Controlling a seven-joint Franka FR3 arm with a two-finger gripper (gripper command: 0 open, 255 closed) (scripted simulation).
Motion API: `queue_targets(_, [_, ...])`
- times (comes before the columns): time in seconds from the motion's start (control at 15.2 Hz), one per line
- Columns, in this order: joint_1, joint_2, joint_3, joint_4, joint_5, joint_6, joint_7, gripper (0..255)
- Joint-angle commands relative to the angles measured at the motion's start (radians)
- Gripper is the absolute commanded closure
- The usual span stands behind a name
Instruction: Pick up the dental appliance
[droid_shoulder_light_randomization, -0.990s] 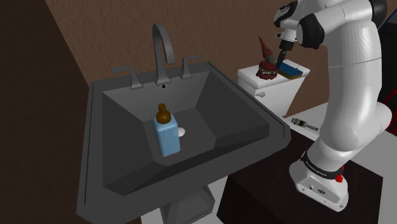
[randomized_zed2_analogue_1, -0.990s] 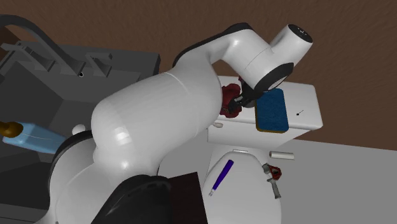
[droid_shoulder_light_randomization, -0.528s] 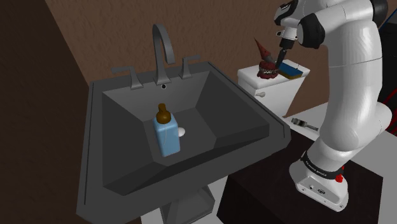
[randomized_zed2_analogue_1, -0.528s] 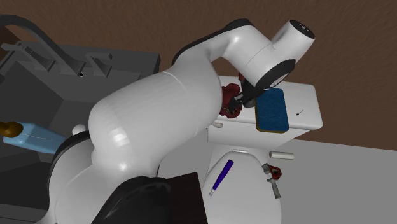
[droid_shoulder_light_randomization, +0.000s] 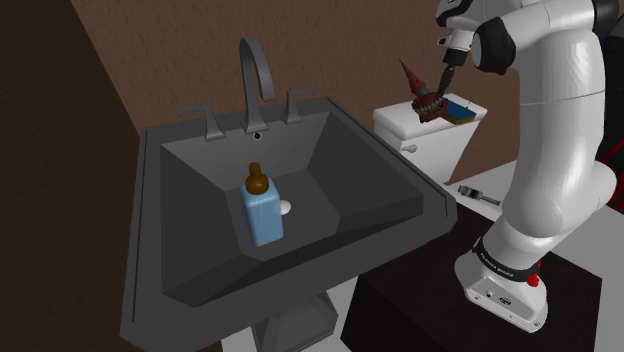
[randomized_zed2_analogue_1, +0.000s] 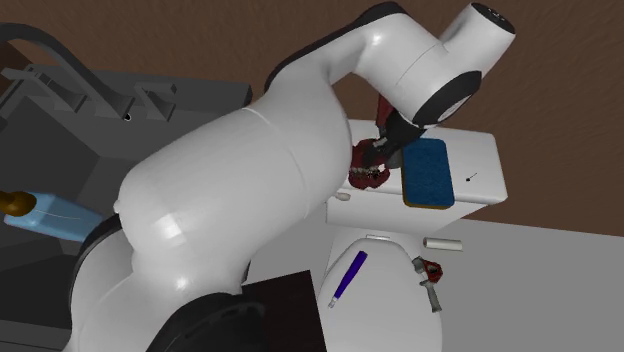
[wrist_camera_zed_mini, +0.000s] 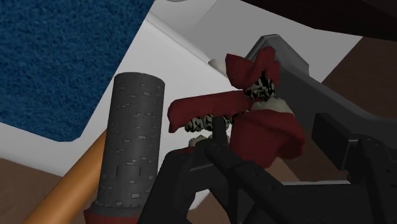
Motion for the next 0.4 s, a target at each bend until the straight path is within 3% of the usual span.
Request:
queue_targets(0.0, [-0.004, -0.005, -0.002, 0.025, -0.004, -0.026, 0.007, 255])
queue_targets(0.33, [-0.012, -0.009, -0.004, 0.064, -0.008, -0.065, 0.016, 255])
